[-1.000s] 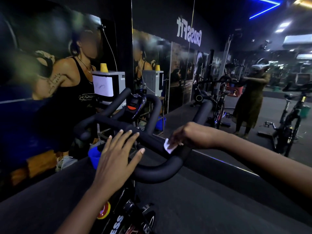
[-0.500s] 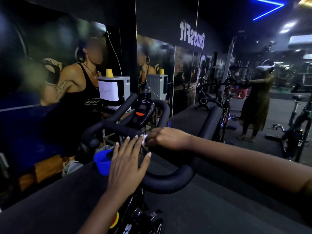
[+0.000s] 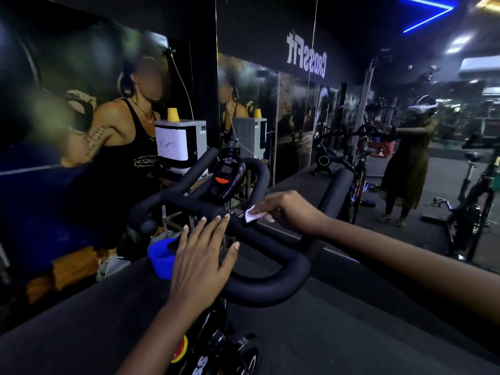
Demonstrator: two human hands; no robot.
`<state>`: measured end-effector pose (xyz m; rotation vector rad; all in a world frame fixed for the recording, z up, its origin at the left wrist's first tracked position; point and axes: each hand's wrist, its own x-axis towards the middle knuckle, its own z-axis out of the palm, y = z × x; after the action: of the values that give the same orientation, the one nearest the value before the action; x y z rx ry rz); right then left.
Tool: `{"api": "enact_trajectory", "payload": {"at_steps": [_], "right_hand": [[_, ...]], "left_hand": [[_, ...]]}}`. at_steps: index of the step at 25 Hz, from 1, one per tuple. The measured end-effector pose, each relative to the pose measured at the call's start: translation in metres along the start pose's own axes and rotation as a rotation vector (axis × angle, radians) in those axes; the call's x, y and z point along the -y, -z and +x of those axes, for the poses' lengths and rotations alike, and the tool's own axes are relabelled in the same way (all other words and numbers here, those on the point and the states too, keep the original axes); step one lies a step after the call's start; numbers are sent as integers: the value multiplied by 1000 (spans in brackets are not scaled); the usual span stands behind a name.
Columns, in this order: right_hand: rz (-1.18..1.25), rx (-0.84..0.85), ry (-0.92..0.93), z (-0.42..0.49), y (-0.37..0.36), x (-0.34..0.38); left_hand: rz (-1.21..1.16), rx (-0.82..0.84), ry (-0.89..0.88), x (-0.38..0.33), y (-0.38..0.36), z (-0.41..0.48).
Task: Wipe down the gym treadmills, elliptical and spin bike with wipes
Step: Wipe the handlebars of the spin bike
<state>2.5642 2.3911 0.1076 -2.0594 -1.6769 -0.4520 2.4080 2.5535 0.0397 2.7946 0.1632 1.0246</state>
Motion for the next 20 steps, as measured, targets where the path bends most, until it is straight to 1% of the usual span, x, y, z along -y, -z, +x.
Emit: {"api": "enact_trajectory", "payload": {"at_steps": [1, 3, 5, 7, 9, 11, 12, 13, 14, 15, 17, 18, 20], "right_hand": [[-33, -8, -26, 3, -10, 0], [-89, 21, -7, -7, -20, -2], [-52, 43, -18, -23, -13, -3], [16, 72, -18, -40, 3, -2], [41, 167, 35, -52, 20, 2], [-13, 272, 74, -55, 38, 0], [-55, 287, 63, -51, 45, -6], [-93, 252, 32, -45, 49, -12], [-120, 161, -39, -35, 50, -20], [-137, 22, -141, -25, 51, -27], [-155, -256, -351, -1, 48, -39], [-158, -333, -416, 14, 45, -45], [-163, -386, -515, 41, 37, -54]], "left_hand": [[-3, 8, 0, 0, 0, 0], [0, 16, -5, 0, 0, 0], [-9, 35, 3, -1, 4, 2], [-9, 130, 12, -3, 11, 5], [3, 232, 4, -1, 13, 12], [-13, 292, -38, -2, 12, 26], [-10, 325, -60, -2, 11, 34], [11, 368, -77, -3, 10, 39], [52, 420, -88, -5, 8, 43], [94, 463, -97, -6, 7, 44], [136, 499, -109, -8, 7, 44], [143, 497, -112, -8, 8, 43], [145, 487, -112, -7, 7, 43]]}}
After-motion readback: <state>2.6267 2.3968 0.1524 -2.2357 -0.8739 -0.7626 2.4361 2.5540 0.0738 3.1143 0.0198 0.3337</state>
